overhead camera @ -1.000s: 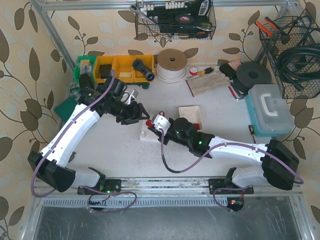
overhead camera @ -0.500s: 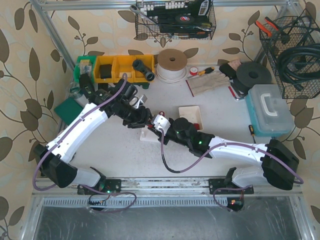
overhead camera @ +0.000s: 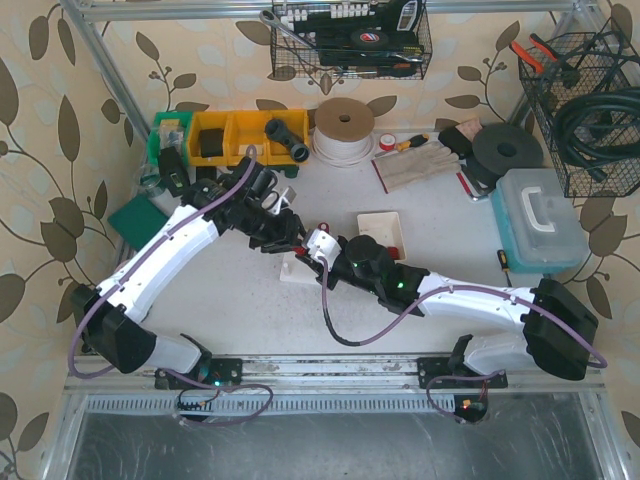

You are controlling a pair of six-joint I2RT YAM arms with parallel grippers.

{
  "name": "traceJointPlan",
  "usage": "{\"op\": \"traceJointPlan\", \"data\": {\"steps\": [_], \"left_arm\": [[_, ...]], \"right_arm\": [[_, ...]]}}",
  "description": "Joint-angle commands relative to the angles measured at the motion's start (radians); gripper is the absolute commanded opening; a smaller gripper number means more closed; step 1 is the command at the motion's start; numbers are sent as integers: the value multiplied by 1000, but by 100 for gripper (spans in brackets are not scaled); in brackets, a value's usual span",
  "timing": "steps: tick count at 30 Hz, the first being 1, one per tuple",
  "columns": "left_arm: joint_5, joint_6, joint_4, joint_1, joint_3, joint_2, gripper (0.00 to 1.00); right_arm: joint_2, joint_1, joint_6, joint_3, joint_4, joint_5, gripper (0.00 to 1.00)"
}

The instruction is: Install the large spring

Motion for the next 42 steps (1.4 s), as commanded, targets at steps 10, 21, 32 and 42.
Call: {"op": "traceJointPlan", "data": {"steps": [10, 21, 32, 42], "left_arm": [[2, 5, 18, -6, 2, 6, 43], [9, 8, 26, -7, -8, 8, 31], [-57, 29, -27, -7, 49, 24, 0], [-104, 52, -99, 18, 176, 33, 0]], "right_arm": [[-1, 2, -2, 16, 50, -2, 0], [2, 1, -1, 17, 50, 4, 0], [5, 1, 18, 43, 9, 26, 16], [-13, 3, 66, 76, -70, 90, 79]]}}
